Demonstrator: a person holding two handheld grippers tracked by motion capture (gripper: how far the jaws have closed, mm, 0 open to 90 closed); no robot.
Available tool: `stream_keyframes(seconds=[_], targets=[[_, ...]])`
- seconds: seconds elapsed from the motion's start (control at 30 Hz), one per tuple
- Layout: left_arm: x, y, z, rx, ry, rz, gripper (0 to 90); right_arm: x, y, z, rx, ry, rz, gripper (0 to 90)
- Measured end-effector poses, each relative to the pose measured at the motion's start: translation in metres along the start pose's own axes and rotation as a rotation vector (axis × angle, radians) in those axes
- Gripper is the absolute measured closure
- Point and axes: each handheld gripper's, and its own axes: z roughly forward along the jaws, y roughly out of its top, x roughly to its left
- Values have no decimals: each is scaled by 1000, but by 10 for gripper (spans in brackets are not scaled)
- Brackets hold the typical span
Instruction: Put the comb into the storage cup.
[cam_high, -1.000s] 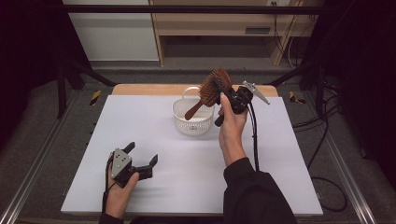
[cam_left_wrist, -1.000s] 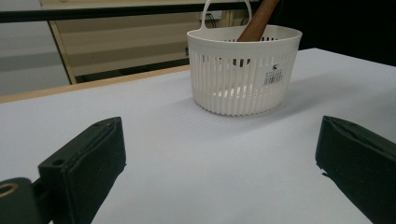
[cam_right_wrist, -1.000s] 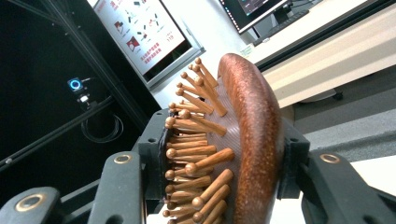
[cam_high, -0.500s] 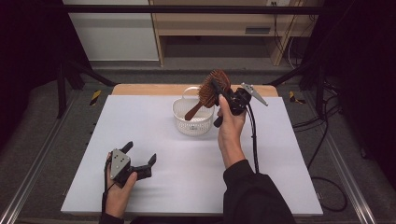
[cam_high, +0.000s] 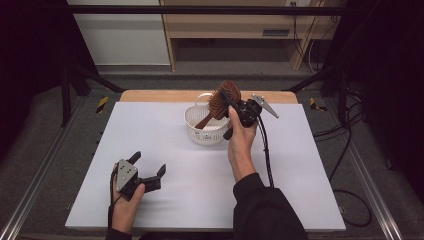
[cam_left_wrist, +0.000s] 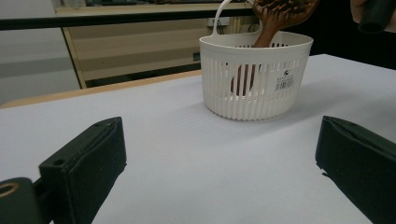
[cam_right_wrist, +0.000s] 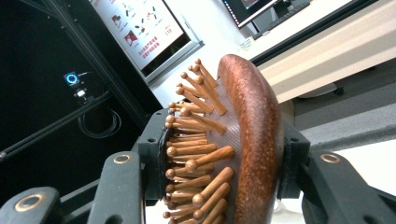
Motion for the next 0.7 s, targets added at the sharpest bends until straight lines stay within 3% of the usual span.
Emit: stream_keyframes(seconds=[0.7], targets=[[1, 1, -1, -6, 5, -5, 17, 2, -12, 6, 3, -17, 13, 495]])
